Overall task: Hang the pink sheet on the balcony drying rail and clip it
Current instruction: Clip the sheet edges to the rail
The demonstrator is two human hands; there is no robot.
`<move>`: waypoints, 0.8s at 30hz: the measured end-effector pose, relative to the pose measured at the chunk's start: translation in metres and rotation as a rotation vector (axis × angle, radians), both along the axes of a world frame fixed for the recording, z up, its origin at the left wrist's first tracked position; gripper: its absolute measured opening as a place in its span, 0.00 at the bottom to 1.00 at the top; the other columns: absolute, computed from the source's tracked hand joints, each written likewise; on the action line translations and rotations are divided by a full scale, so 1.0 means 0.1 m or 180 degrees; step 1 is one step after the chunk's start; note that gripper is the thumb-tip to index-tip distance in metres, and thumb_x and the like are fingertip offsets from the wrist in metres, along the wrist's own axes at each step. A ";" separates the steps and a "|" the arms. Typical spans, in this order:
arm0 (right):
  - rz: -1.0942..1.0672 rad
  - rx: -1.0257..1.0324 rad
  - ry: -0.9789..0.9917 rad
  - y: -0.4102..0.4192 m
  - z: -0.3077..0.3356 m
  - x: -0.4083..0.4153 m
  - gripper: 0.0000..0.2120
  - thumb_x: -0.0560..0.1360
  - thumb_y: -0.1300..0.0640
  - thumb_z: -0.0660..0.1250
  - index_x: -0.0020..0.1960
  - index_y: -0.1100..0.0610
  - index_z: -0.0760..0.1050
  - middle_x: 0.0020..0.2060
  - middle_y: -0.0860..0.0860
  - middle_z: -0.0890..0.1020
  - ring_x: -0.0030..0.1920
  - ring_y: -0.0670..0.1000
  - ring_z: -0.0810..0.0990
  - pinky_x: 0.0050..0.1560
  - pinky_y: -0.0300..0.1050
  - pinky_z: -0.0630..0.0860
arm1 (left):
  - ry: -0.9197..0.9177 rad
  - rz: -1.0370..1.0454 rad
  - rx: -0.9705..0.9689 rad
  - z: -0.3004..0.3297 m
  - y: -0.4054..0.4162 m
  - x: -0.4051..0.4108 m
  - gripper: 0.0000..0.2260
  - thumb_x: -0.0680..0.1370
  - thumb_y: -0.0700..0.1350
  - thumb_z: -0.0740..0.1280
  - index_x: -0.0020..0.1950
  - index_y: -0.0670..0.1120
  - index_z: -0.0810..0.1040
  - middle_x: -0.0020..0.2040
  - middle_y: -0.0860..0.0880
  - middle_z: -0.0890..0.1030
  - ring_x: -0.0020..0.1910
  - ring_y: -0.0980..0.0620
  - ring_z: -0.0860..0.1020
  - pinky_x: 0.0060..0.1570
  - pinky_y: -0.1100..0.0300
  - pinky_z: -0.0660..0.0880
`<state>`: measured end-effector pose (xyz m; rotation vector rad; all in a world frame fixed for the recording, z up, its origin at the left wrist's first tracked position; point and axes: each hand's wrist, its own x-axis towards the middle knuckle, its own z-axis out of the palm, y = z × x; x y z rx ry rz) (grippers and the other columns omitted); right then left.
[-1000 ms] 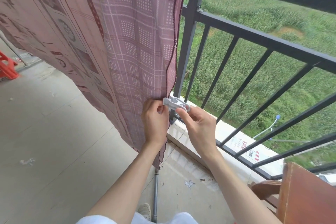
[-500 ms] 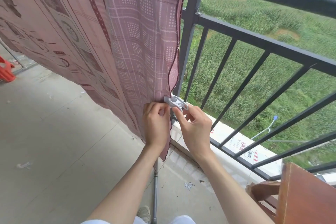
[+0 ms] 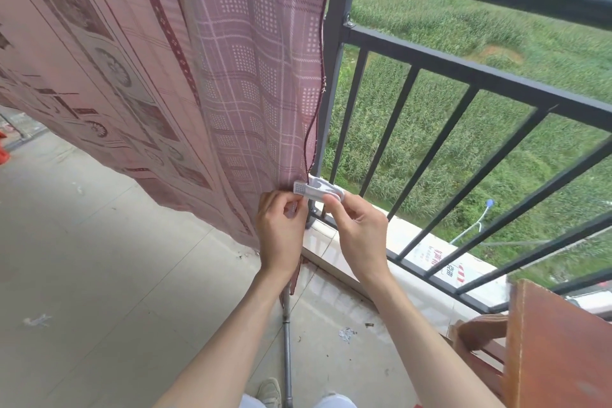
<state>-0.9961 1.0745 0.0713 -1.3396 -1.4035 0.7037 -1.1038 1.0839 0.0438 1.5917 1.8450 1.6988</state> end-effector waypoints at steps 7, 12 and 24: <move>-0.0073 0.0095 -0.0441 -0.08 0.00 -0.02 0.09 0.73 0.51 0.69 0.47 0.55 0.81 0.33 0.53 0.80 0.32 0.47 0.71 0.34 0.40 0.66 | -0.0124 -0.0137 -0.0088 0.00 -0.08 -0.06 0.02 0.68 0.37 0.72 0.39 0.41 0.81 0.35 0.52 0.76 0.35 0.54 0.74 0.40 0.74 0.66; 0.0062 -0.0261 -0.0465 -0.17 0.00 -0.01 0.08 0.73 0.51 0.68 0.49 0.54 0.79 0.37 0.50 0.79 0.34 0.42 0.72 0.35 0.32 0.67 | -0.0297 -0.0239 -0.0198 0.01 -0.18 -0.08 0.03 0.69 0.35 0.73 0.40 0.41 0.82 0.36 0.50 0.78 0.36 0.57 0.73 0.40 0.77 0.66; 0.0215 -0.0928 -0.0400 -0.58 -0.32 0.35 0.34 0.74 0.48 0.67 0.75 0.50 0.56 0.73 0.44 0.62 0.72 0.42 0.60 0.70 0.38 0.57 | 0.0761 -0.1683 -0.1194 -0.44 -0.55 0.03 0.16 0.77 0.50 0.63 0.62 0.46 0.72 0.59 0.50 0.74 0.59 0.53 0.69 0.59 0.71 0.61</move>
